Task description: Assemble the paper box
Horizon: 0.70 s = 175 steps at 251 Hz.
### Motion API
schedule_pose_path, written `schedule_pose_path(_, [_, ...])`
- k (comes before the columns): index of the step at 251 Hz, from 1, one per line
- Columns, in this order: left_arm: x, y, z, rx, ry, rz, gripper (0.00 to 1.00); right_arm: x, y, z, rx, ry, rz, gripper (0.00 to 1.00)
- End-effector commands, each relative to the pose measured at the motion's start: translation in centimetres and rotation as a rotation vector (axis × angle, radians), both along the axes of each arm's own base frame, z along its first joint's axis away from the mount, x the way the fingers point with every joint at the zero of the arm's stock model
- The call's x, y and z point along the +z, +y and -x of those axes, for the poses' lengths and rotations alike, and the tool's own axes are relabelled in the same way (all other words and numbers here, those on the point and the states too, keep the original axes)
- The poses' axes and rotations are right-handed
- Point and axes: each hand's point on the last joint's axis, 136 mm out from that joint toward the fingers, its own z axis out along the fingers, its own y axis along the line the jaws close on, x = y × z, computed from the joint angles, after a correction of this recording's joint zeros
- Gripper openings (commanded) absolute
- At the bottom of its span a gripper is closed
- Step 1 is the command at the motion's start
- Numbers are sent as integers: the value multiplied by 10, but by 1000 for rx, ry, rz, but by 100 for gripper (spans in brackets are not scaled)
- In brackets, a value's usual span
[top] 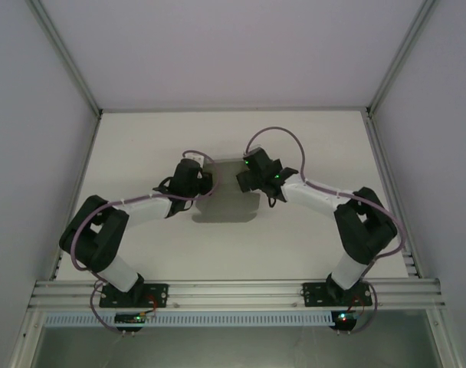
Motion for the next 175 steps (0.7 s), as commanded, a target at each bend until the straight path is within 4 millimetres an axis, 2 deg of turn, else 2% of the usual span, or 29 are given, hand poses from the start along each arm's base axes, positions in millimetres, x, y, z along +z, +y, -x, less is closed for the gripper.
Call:
schedule_pose_path(1, [5,-8,-2,-5,2,30,4,19,-32,-13,-236,-110,92,99])
schedule_pose_path(40, [-2,-3,-3,20,10,12,4,17,-28,-8,-203,-88,72,99])
schedule_pose_path(58, [-4,0,-3,33,12,2,3,22,-29,-4,-178,-73,34,99])
schedule_pose_path(87, [-6,7,-5,58,15,-3,3,34,-22,13,-66,-52,-31,99])
schedule_pose_path(114, [-6,11,-5,73,8,-4,3,47,-24,32,18,-40,-110,99])
schedule_pose_path(143, [-5,15,-5,65,-21,-13,2,56,-36,52,69,-10,-228,99])
schedule_pose_path(175, [-3,19,-9,52,-70,-47,1,63,-56,63,86,20,-412,99])
